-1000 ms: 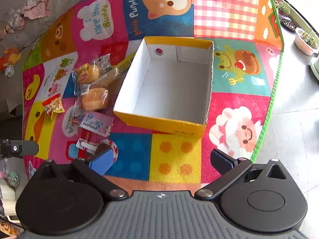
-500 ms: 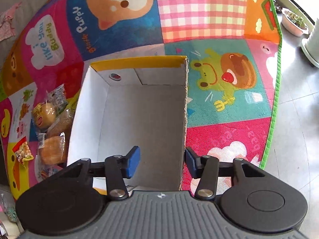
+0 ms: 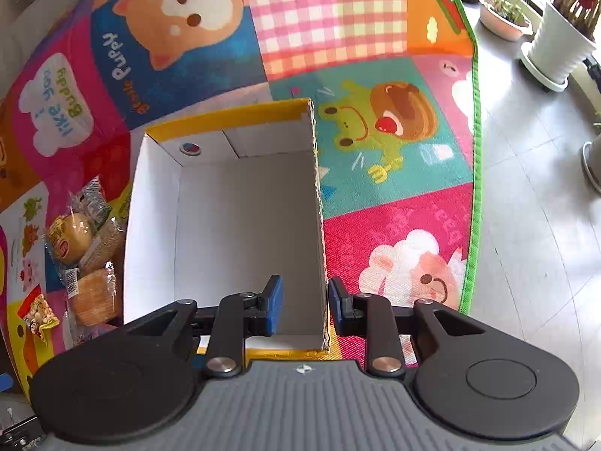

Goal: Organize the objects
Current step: 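Move the right gripper to the yellow box wall and clamp it, then lower the left gripper onto the red snack bag and close it, then lift the red snack bag with the left gripper over the box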

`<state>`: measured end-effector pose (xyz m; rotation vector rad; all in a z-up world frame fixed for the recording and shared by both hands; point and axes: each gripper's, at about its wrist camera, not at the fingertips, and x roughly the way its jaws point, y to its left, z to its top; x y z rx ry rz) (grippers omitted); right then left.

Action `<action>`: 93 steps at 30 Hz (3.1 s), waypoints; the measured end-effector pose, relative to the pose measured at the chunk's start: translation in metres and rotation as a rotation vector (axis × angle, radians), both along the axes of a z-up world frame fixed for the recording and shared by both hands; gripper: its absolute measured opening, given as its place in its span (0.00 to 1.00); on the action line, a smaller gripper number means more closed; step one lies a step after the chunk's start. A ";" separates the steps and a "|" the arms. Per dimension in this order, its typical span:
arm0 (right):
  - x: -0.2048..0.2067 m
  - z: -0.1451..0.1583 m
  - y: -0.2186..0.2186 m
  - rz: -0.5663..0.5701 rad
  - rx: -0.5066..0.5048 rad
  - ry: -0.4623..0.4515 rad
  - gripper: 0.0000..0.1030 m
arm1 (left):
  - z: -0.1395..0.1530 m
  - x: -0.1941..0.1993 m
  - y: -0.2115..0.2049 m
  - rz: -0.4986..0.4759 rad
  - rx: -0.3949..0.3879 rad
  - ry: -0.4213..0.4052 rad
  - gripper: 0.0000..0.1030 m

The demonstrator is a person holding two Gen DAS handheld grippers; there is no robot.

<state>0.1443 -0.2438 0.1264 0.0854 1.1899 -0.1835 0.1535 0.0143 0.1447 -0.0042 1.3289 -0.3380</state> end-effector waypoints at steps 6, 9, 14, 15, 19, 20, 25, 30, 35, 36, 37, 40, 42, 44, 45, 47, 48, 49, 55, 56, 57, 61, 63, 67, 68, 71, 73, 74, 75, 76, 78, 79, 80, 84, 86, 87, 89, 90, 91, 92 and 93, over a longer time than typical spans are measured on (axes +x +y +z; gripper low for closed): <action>0.030 -0.034 -0.011 0.002 0.030 0.031 0.27 | 0.004 -0.012 -0.020 0.033 0.042 -0.001 1.00; 0.040 -0.058 -0.004 0.117 0.024 0.107 0.13 | 0.011 -0.019 -0.014 0.116 0.051 0.016 1.00; 0.016 -0.057 -0.008 0.219 0.042 0.150 0.09 | 0.000 -0.023 -0.019 0.162 0.120 0.043 1.00; 0.012 -0.057 -0.013 0.212 0.032 0.153 0.08 | -0.002 -0.022 -0.024 0.161 0.127 0.050 1.00; 0.008 -0.056 -0.030 0.161 0.039 0.151 0.08 | -0.010 -0.021 -0.036 0.232 0.097 0.101 1.00; 0.008 -0.054 -0.031 0.158 0.045 0.147 0.08 | -0.012 -0.020 -0.035 0.274 0.072 0.116 1.00; 0.006 -0.050 -0.022 0.189 0.083 0.145 0.08 | -0.012 -0.011 -0.030 0.408 0.055 0.102 1.00; -0.001 -0.057 -0.006 0.224 0.095 0.143 0.09 | -0.016 0.002 -0.039 0.374 0.082 0.087 1.00; -0.003 -0.059 -0.010 0.218 0.122 0.143 0.09 | -0.014 0.010 -0.004 0.510 0.031 0.087 1.00; -0.004 -0.059 -0.010 0.224 0.121 0.143 0.09 | -0.010 0.012 0.006 0.517 0.070 0.056 1.00; -0.004 -0.059 -0.011 0.228 0.120 0.141 0.09 | -0.006 0.016 0.014 0.508 0.123 0.014 1.00; -0.004 -0.058 -0.011 0.213 0.124 0.136 0.10 | -0.004 0.028 0.036 0.445 0.252 -0.068 1.00; -0.004 -0.059 -0.010 0.208 0.115 0.134 0.10 | -0.013 0.039 0.054 0.469 0.250 -0.054 1.00; -0.004 -0.061 -0.007 0.209 0.099 0.138 0.10 | -0.024 0.050 0.073 0.568 0.201 -0.031 1.00; -0.004 -0.062 -0.006 0.209 0.091 0.143 0.10 | -0.029 0.055 0.081 0.623 0.178 -0.020 1.00; -0.004 -0.065 -0.004 0.205 0.076 0.154 0.10 | -0.042 0.067 0.091 0.690 0.152 0.004 1.00; -0.004 -0.067 -0.002 0.203 0.067 0.157 0.10 | -0.047 0.072 0.091 0.699 0.153 0.013 1.00; -0.005 -0.068 -0.001 0.201 0.056 0.159 0.10 | -0.054 0.077 0.090 0.693 0.159 0.022 1.00; -0.007 -0.067 0.004 0.163 0.024 0.149 0.10 | -0.088 0.092 0.073 0.566 0.214 0.082 1.00; -0.007 -0.066 0.004 0.152 0.026 0.145 0.10 | -0.092 0.092 0.073 0.560 0.217 0.091 0.99; -0.007 -0.065 0.004 0.142 0.028 0.142 0.10 | -0.095 0.091 0.074 0.557 0.213 0.100 0.98; -0.008 -0.064 -0.001 0.089 0.047 0.130 0.10 | -0.091 0.088 0.078 0.510 0.215 0.061 0.80; -0.005 -0.067 -0.005 0.040 0.066 0.124 0.10 | -0.084 0.090 0.079 0.464 0.210 0.031 0.59; 0.009 -0.070 -0.012 -0.062 0.098 0.098 0.10 | -0.070 0.097 0.077 0.365 0.217 0.004 0.55; 0.011 -0.069 -0.013 -0.084 0.111 0.088 0.10 | -0.065 0.097 0.076 0.347 0.204 -0.003 0.55; 0.017 -0.065 -0.020 -0.145 0.133 0.060 0.10 | -0.047 0.086 0.066 0.281 0.149 -0.012 0.54; 0.016 -0.065 -0.022 -0.148 0.131 0.060 0.10 | -0.034 0.074 0.053 0.208 0.132 -0.017 0.53; 0.015 -0.064 -0.021 -0.126 0.122 0.061 0.10 | -0.029 0.066 0.044 0.165 0.130 -0.016 0.53; 0.011 -0.062 -0.017 -0.087 0.104 0.059 0.10 | -0.024 0.058 0.035 0.125 0.133 -0.009 0.53; 0.007 -0.059 -0.014 -0.045 0.086 0.054 0.10 | -0.017 0.048 0.025 0.088 0.138 0.002 0.53; -0.002 -0.054 -0.008 0.012 0.066 0.056 0.10 | -0.003 0.029 0.007 0.025 0.146 0.017 0.52; -0.007 -0.051 -0.007 0.031 0.064 0.059 0.10 | 0.004 0.020 0.000 -0.002 0.150 0.022 0.52; -0.012 -0.050 -0.007 0.039 0.069 0.064 0.10 | 0.013 0.013 -0.008 -0.026 0.154 0.029 0.52; -0.021 -0.050 -0.012 0.047 0.099 0.085 0.10 | 0.045 -0.004 -0.034 -0.146 0.162 0.092 0.52; -0.024 -0.049 -0.013 0.062 0.109 0.079 0.10 | 0.059 -0.010 -0.047 -0.237 0.167 0.129 0.52; -0.025 -0.048 -0.013 0.066 0.115 0.074 0.10 | 0.066 -0.014 -0.053 -0.275 0.178 0.143 0.52; -0.026 -0.047 -0.017 0.063 0.134 0.066 0.10 | 0.075 -0.016 -0.064 -0.321 0.184 0.170 0.52; -0.027 -0.047 -0.019 0.059 0.147 0.064 0.10 | 0.077 -0.016 -0.068 -0.325 0.182 0.177 0.52; -0.026 -0.047 -0.021 0.054 0.158 0.064 0.10 | 0.079 -0.014 -0.073 -0.319 0.176 0.182 0.52; -0.027 -0.048 -0.023 0.051 0.166 0.065 0.10 | 0.081 -0.012 -0.078 -0.305 0.167 0.183 0.52; -0.027 -0.048 -0.024 0.050 0.175 0.066 0.10 | 0.082 -0.008 -0.083 -0.289 0.152 0.181 0.52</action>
